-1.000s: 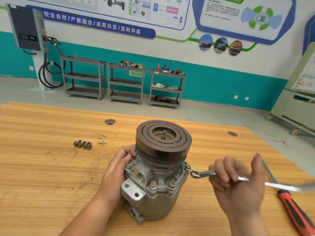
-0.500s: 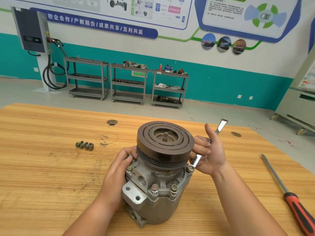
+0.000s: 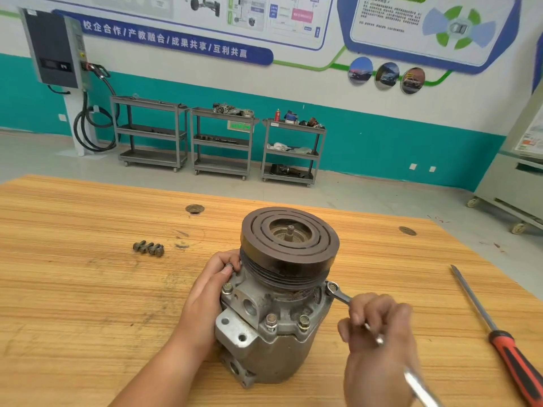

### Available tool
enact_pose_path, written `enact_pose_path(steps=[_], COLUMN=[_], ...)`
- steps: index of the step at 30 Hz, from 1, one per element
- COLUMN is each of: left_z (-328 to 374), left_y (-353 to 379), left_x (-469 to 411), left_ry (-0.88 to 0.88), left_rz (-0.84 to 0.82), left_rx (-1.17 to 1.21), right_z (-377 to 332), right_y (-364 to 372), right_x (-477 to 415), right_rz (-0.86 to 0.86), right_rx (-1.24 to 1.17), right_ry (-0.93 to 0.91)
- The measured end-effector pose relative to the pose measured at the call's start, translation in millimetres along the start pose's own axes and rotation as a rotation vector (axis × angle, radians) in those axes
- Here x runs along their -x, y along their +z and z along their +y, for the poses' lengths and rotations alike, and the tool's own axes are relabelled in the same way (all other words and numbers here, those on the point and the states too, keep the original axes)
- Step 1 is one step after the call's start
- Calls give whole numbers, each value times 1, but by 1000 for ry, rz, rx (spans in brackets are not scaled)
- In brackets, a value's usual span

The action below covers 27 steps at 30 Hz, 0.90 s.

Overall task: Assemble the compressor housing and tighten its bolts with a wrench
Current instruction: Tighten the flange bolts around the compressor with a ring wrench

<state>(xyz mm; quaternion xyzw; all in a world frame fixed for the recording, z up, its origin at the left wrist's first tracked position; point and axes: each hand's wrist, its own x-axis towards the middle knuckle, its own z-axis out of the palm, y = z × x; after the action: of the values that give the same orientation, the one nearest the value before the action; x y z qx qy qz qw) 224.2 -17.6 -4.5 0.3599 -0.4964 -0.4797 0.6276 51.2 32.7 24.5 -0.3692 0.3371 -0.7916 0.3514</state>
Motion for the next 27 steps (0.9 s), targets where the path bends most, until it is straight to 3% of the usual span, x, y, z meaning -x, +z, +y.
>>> enact_pose_path(steps=[3,5,8,11,22,27], left_z=[1,1,2,2,5,3], left_y=[1,0,-1,-1,2,3], left_x=[-1,0,0,0,0,1], left_ry=[-5,0,-10,-7,-18,15], left_rz=[-4,-7,-20,-33,-36,-11], left_rx=[5,4,15,30,167,137], right_z=[10,10,-7,-27,21,26], right_y=[13,12,5,-8,-5,2], right_x=[26,30,6,-31,-129,-136], right_rz=[-123,-170,-89,-180,-779,-929], right_rx=[359,372,10,-201,-431,-502], right_ry=[-256,-306,-106,48,938,1037])
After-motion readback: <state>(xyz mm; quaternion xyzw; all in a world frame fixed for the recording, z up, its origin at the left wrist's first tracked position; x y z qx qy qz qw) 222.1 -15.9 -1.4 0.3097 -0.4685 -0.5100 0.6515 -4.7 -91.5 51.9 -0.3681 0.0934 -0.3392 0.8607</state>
